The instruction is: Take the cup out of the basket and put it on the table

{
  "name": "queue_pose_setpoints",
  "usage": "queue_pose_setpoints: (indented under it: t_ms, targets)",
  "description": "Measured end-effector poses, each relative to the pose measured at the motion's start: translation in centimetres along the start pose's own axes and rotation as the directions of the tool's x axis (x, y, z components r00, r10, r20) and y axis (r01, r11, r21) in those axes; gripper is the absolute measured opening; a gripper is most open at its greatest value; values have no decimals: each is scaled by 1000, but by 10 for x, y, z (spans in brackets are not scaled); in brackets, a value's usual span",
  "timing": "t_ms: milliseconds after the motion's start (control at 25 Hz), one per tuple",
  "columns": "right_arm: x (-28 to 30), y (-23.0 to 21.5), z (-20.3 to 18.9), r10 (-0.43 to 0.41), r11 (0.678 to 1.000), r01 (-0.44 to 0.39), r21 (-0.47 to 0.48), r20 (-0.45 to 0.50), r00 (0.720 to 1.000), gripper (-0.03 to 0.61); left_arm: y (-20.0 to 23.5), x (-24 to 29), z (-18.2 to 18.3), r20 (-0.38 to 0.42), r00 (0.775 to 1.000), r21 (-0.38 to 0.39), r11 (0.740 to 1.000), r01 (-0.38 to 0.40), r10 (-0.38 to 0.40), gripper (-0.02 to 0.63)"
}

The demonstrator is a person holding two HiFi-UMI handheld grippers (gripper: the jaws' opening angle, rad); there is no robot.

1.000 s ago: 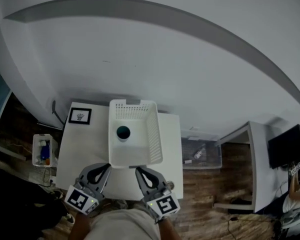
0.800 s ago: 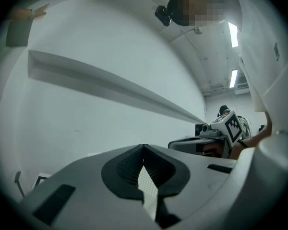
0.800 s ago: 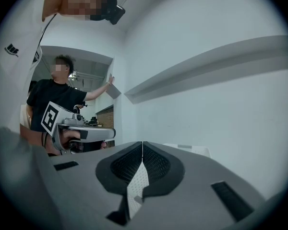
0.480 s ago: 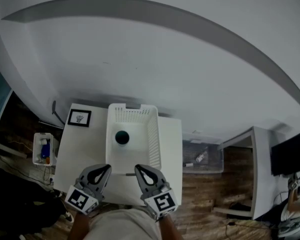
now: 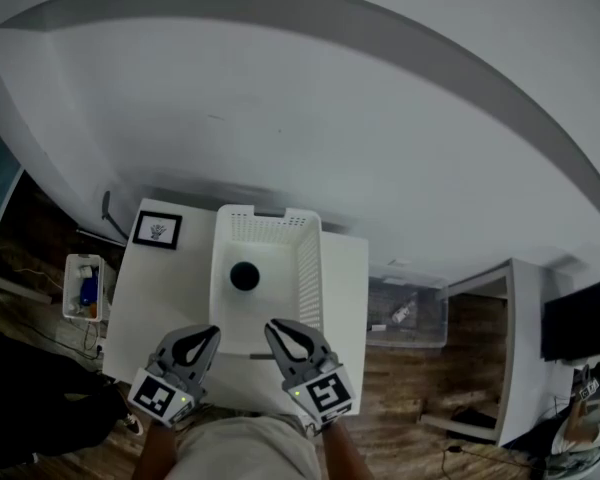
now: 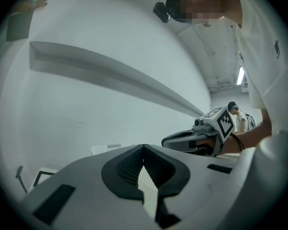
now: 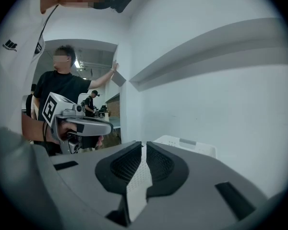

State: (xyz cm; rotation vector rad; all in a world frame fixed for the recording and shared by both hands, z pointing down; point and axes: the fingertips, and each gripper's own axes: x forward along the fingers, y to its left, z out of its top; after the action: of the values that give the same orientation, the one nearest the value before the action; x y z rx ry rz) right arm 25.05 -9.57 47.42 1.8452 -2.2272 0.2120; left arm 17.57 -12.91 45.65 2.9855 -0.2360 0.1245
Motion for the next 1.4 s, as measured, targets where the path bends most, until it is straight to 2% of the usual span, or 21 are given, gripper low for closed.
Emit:
queue_pose_setpoints:
  t_ms: [160,440,600,880,1160,1400]
  targets:
    - [12,-11,-1,18,1000,-18,-10,-20,1000,26,8,5,-3,-10,1000,-2,1000,-13,13,2]
    - [37,-22,-11,79,995,-85,-59,-94,992,129,17,13,-7,-14,1000,-14,1000,-26,25,2]
    - [55,-25,-20,133,981,-154,-115,-174,976,163,22,18,-9,-20,999,-16,1000,-26,26,2]
    - [94,-24,-50,239,933,-304,-194,-301,923,259,30,25,-11,-27,999,-17,1000,-20,19,2]
    - [125,-28,-74,291,880,-414,-233,-426,857,308,36,27,-16,-39,999,-31,999,-24,23,2]
    - [146,-34,-99,295,836,-484,-258,-534,793,351,42,27,-18,-43,999,-41,999,-30,28,2]
